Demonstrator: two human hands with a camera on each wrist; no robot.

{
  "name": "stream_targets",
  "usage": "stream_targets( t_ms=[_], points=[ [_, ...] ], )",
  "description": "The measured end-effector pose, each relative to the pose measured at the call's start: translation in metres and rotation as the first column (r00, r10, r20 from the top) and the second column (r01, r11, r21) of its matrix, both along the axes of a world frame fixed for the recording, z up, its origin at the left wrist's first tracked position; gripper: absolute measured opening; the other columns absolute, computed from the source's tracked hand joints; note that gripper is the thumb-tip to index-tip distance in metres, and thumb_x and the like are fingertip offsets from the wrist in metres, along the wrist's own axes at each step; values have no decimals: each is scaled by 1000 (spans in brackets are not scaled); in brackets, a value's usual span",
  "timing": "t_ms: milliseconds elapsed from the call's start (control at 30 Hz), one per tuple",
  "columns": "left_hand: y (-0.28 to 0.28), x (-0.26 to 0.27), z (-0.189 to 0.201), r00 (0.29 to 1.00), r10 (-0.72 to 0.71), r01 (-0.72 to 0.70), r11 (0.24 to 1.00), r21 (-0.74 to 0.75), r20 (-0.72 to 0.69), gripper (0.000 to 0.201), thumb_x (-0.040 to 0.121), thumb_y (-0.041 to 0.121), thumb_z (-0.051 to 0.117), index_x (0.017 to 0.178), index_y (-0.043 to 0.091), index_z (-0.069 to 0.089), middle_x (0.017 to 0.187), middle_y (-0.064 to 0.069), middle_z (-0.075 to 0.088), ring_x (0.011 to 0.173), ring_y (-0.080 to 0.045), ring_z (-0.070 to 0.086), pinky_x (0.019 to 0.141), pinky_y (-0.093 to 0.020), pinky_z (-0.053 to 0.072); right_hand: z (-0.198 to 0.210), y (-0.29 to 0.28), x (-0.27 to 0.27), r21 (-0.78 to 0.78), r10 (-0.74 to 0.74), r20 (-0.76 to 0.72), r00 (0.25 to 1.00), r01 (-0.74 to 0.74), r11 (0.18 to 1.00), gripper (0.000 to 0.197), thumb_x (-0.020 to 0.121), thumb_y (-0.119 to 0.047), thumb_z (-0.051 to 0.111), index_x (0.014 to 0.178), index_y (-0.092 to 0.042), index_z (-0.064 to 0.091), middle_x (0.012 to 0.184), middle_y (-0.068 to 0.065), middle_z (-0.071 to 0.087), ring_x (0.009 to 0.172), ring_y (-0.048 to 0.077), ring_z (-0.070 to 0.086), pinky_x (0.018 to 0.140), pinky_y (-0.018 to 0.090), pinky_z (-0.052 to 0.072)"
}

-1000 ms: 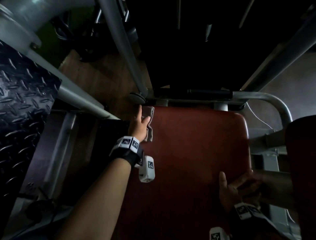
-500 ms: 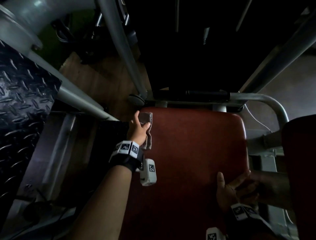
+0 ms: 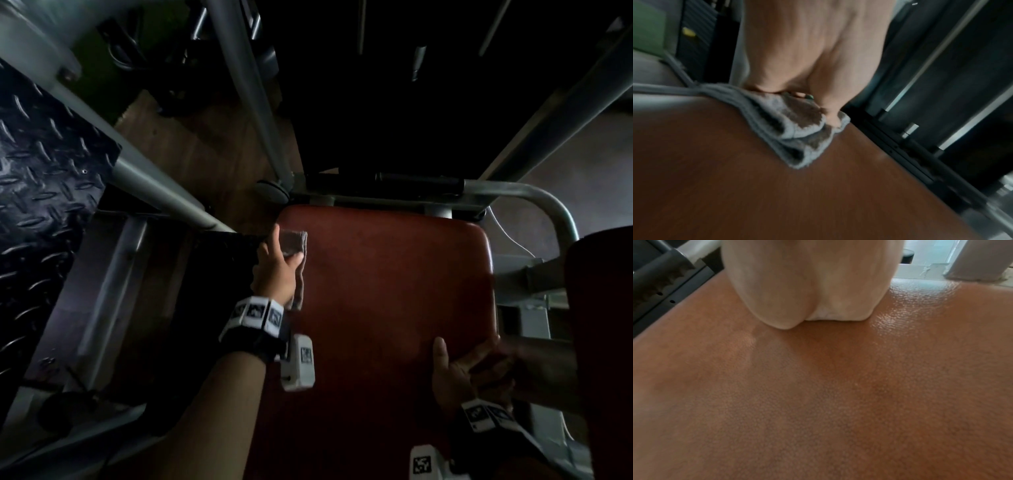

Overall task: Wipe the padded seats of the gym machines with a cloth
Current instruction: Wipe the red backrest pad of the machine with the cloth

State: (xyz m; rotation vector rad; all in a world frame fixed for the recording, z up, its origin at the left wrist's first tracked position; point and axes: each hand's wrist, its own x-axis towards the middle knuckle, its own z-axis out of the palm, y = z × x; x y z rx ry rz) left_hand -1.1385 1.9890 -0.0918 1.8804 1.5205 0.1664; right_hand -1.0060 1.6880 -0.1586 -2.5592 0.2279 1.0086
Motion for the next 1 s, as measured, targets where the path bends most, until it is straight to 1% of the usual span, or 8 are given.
stream_targets(
  t_ms=[100, 167, 333, 467, 667, 767, 900, 1000],
  points=[
    [18, 8, 5, 994, -34, 39, 998, -50, 99, 71, 95, 29, 57, 154, 27, 17, 150, -13, 32, 131, -31, 42, 102, -33, 35, 50, 19, -4, -78, 72, 172, 982, -60, 995, 99, 82, -76, 30, 153, -22, -11, 159, 16, -9, 145, 40, 1, 116, 56, 3],
    [7, 2, 9, 992, -65, 67, 998, -16, 105, 72, 96, 27, 57, 154, 26, 16, 153, -11, 28, 134, -29, 38, 104, -33, 34, 68, 24, -6, -68, 81, 218, 973, -67, 995, 90, 88, -70, 31, 151, -27, -17, 159, 14, -16, 145, 40, -4, 115, 58, 0],
    [-62, -63, 7, 984, -58, 42, 994, 96, 170, 69, 96, 29, 55, 154, 25, 19, 158, -5, 26, 141, -19, 32, 106, -21, 26, 51, 18, -9, -45, 53, 315, 948, -41, 998, 98, 77, -78, 23, 153, -23, -8, 159, 20, -7, 144, 45, 2, 114, 63, 4],
    [-106, -100, 12, 987, 7, -12, 999, 34, 162, 66, 97, 35, 47, 154, 32, 15, 157, 4, 27, 141, -12, 32, 103, -22, 34, 49, 18, -4, -1, 36, 213, 976, -37, 999, 99, 83, -74, 33, 153, -14, -1, 158, 25, 1, 144, 44, 8, 116, 56, 8],
    [-59, -60, 10, 998, 32, -34, 999, 39, 60, 61, 99, 32, 48, 153, 30, 21, 146, -7, 44, 124, -24, 51, 88, -24, 39, 51, 17, -3, -46, 52, 253, 966, -42, 998, 97, 84, -76, 29, 154, -18, -4, 159, 20, -5, 144, 44, 2, 116, 57, 4],
    [-35, -37, 10, 999, -9, 6, 998, 64, 43, 63, 98, 29, 52, 154, 24, 23, 146, -12, 44, 127, -27, 50, 97, -29, 41, 45, 15, 2, 48, 52, 26, 998, -54, 997, 103, 84, -76, 29, 149, 3, 19, 154, 28, 20, 142, 42, 20, 117, 46, 18],
    [-52, -52, 13, 999, -39, 36, 994, 105, 22, 63, 98, 30, 51, 154, 25, 22, 156, -3, 32, 134, -21, 43, 95, -19, 35, 51, 20, -9, -68, 43, 347, 937, -20, 997, 102, 70, -80, 19, 154, -26, -3, 160, 18, -4, 143, 47, 2, 113, 64, 3],
    [-82, -76, 14, 999, -41, 38, 992, 120, 27, 62, 99, 31, 48, 154, 27, 20, 159, 2, 25, 138, -18, 38, 97, -19, 32, 52, 21, -13, -81, 68, 345, 936, -42, 996, 106, 66, -86, 14, 153, -29, -4, 160, 18, -4, 143, 47, 2, 112, 66, 4]
  ],
)
